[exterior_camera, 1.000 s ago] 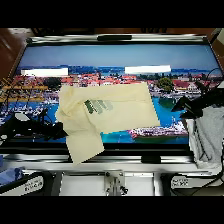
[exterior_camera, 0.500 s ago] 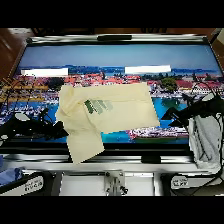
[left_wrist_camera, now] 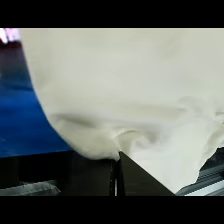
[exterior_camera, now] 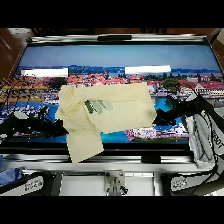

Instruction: Fold the shirts.

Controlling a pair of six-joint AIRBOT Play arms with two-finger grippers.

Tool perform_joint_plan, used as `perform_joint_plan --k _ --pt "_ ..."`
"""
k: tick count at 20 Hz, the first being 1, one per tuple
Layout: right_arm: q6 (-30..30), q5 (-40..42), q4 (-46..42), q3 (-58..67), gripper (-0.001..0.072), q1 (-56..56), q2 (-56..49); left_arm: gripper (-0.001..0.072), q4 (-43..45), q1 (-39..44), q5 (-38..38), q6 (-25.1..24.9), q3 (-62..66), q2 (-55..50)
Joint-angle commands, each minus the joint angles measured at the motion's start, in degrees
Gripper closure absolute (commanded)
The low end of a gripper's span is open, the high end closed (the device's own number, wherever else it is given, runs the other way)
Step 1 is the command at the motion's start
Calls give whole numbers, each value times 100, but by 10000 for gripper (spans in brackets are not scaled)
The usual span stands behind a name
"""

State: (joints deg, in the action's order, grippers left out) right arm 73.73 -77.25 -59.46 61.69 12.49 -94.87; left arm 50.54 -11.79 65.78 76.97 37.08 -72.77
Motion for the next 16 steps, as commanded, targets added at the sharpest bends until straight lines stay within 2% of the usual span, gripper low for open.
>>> perform_joint_plan --k 1,6,8,9,12,14,16 --pt "20 -186 76 111 649 -164 15 680 2 0 138 -164 420 9" --pt "-328 -251 63 1143 650 -160 1226 682 170 -2 680 -245 2476 466" --pt "-651 -216 28 2096 650 -160 1991 682 343 4 640 -1010 3917 994" --pt "-704 -133 -4 2621 650 -160 2371 682 474 0 459 -1014 4645 1281" --pt "-704 623 -92 3941 650 -160 3615 680 647 0 -487 -546 6544 2188" --pt "-717 1377 -280 4262 650 -160 4474 680 645 2 -973 -413 7176 2776" --pt "-693 1690 -568 4271 649 -160 5191 681 649 0 -1121 -249 7265 3351"
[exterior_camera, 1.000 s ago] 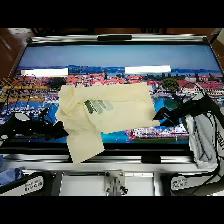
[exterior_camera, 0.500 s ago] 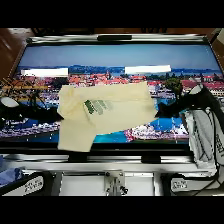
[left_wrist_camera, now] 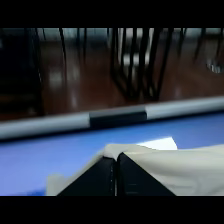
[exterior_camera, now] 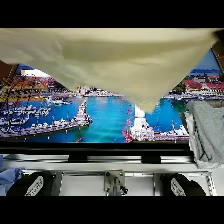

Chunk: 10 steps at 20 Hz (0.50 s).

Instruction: Fold the shirts.

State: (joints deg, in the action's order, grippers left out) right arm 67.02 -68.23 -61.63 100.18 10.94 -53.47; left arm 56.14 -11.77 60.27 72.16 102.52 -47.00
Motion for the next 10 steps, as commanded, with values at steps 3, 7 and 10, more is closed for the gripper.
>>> perform_joint_plan --k 3,7,10 --pt "372 573 -999 422 650 -4 1674 681 289 -4 72 474 632 1349" --pt "671 -197 -1388 420 650 -4 1740 681 1054 -4 1346 852 529 1434" --pt "684 -1080 -1443 420 650 -4 1281 680 1274 -4 1375 581 -4 1344"
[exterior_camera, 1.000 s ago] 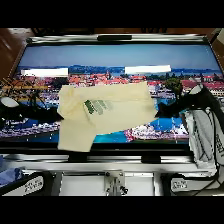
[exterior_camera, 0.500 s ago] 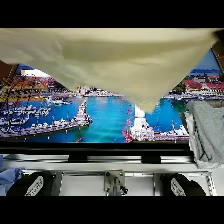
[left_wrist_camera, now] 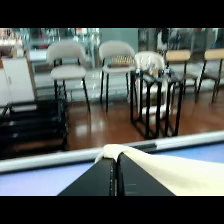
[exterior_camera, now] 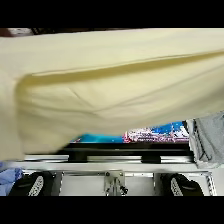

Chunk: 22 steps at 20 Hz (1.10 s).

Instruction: Fold the shirts.

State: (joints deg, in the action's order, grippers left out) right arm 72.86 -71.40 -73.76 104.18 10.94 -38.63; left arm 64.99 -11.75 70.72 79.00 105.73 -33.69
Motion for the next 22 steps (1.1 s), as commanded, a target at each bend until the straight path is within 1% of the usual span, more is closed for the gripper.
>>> perform_joint_plan --k 1,3,5,7,8,10,12,15,17,19,22 --pt "109 -1032 -378 20 650 -4 -442 679 487 -7 330 -138 -629 -68" --pt "437 -1705 -850 0 650 -4 -1106 680 503 -4 328 -138 -1311 -306" --pt "577 -2118 -1163 -282 650 -4 -1825 680 492 0 323 -138 -2022 -691" --pt "649 -2017 -1165 -815 650 -7 -2535 680 492 0 225 -138 -2636 -1244" --pt "713 -1790 -1012 -1110 650 -11 -2962 680 481 0 81 -138 -2881 -1572" --pt "798 -1071 -358 -1471 650 -11 -3851 681 275 9 -380 -138 -3206 -2385" --pt "914 -164 428 -1497 650 -11 -4723 681 127 125 -949 -136 -3215 -3204" --pt "885 1366 1480 -1497 650 -48 -5608 680 -190 328 -2273 -129 -3213 -4271" --pt "833 2186 1506 -1497 649 -236 -5939 679 -522 372 -3062 -116 -3211 -4843" --pt "514 3032 1405 -1497 650 -479 -6175 679 -964 382 -3718 -122 -3211 -5259" --pt "420 4179 1193 -1497 650 -695 -6334 680 -1108 483 -4520 -136 -3213 -5595"
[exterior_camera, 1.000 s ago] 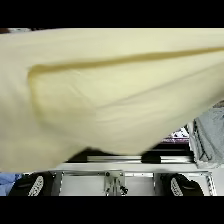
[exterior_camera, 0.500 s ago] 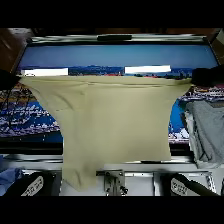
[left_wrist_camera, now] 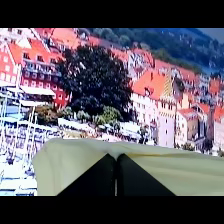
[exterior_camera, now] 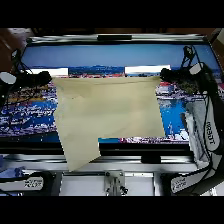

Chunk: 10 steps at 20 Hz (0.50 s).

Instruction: Fold the shirts.

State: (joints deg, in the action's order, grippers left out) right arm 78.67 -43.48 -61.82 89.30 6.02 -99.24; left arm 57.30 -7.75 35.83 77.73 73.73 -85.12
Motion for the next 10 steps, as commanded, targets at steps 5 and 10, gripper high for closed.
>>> perform_joint_plan --k 5,10 --pt "-157 1088 -76 -11 650 -225 -358 680 -240 350 -988 -107 -26 -651" --pt "-160 -1005 -986 -9 649 -179 -247 680 599 302 1169 -153 -20 -581"
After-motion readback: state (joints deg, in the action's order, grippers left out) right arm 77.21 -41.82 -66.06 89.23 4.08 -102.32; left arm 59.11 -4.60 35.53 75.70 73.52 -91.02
